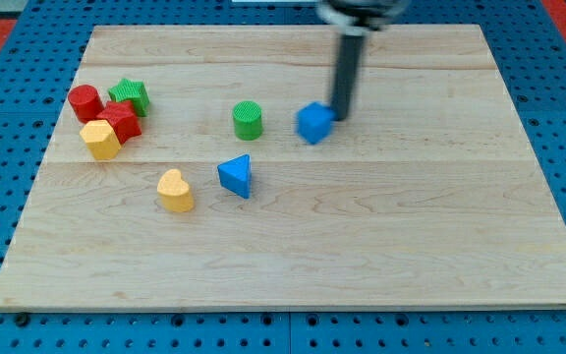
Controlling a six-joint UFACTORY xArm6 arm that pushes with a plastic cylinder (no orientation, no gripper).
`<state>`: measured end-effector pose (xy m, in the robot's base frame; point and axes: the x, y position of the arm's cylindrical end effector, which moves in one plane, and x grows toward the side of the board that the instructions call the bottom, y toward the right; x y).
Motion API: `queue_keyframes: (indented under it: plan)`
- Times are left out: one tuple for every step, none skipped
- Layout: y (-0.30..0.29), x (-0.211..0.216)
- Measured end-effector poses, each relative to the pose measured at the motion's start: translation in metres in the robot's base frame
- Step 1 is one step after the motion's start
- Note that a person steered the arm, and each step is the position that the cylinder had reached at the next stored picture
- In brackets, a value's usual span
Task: Move the blue cube bottom right to the red star
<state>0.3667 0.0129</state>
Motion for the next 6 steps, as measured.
queue_keyframes:
  plan:
    - [-0.071, 0.007]
    - [0.008, -0.007]
    - [0.082, -0.004]
    - [0.137, 0.017]
    - [0.064, 0.028]
    - [-0.068, 0.025]
